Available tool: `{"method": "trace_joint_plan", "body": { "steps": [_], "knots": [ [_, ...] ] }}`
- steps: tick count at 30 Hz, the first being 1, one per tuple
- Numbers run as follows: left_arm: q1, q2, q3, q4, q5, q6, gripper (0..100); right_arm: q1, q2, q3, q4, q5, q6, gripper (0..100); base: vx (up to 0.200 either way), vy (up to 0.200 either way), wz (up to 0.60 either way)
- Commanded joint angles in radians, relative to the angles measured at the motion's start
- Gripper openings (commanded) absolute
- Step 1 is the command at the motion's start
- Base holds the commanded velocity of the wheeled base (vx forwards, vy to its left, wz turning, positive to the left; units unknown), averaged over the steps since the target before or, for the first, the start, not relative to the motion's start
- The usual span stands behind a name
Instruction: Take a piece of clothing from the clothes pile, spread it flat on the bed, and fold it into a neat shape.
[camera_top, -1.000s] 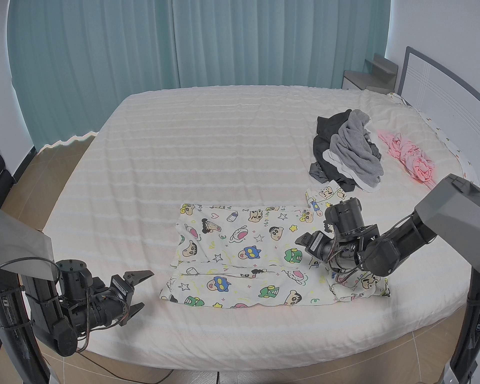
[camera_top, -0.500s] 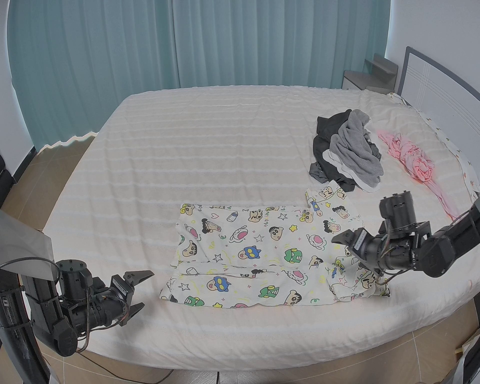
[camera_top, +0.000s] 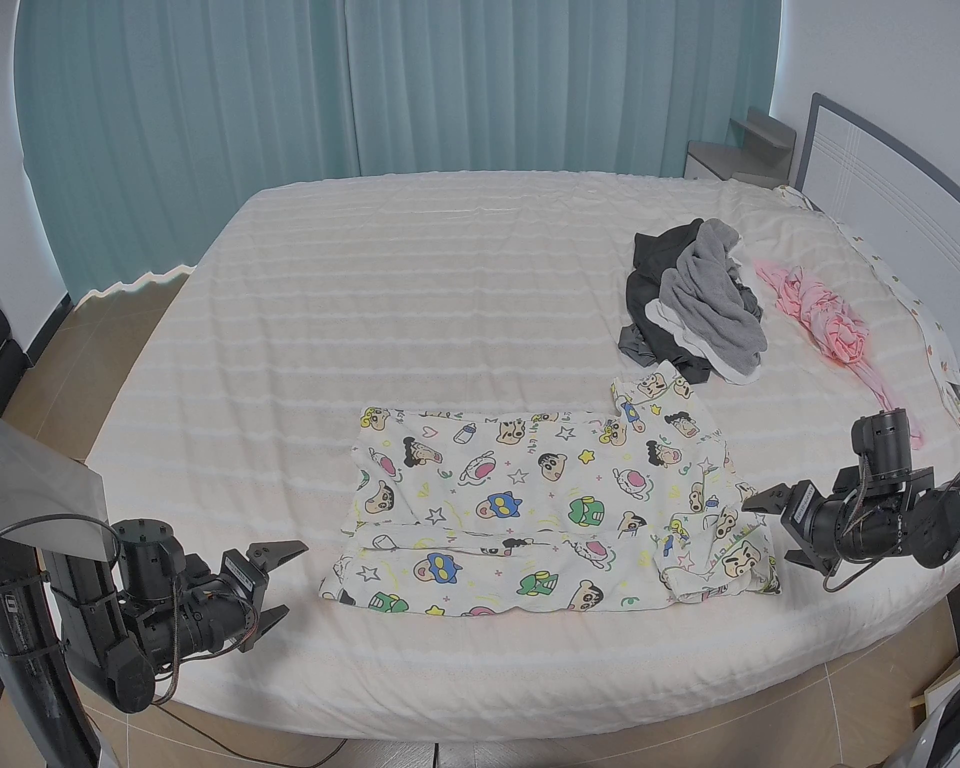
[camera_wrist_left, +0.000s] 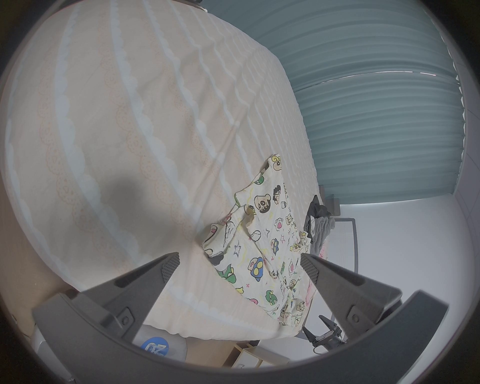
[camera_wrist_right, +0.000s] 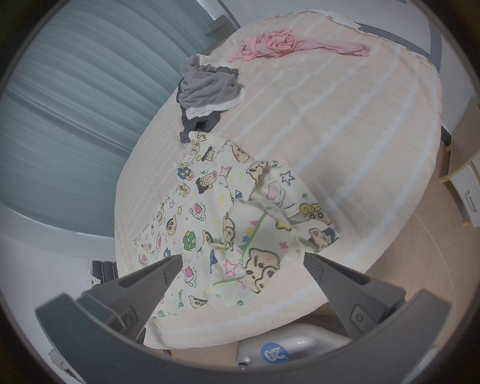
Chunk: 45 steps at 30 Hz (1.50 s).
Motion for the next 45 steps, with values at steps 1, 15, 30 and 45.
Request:
{"method": "trace_joint_plan", "body": {
  "steps": [1,15,30,45],
  "knots": [
    [0.000,0.001,0.002,-0.006,0.000,0.000,100,-0.060,-0.001,0.012,-0.001,0.039,-0.051,100,0.000,0.000,0.00],
    [-0.002,0.001,0.002,-0.006,0.000,0.000,100,-0.134,0.162,-0.008,-0.157,0.276,-0.398,100,0.000,0.000,0.00],
    [-0.003,0.006,0.002,-0.006,0.001,0.011,100,-0.149,0.252,-0.077,-0.160,0.332,-0.488,100,0.000,0.000,0.00],
    [-0.003,0.006,0.002,-0.006,0.001,0.012,100,-0.157,0.264,-0.055,-0.162,0.352,-0.484,0,0.000,0.000,0.00]
  ]
}}
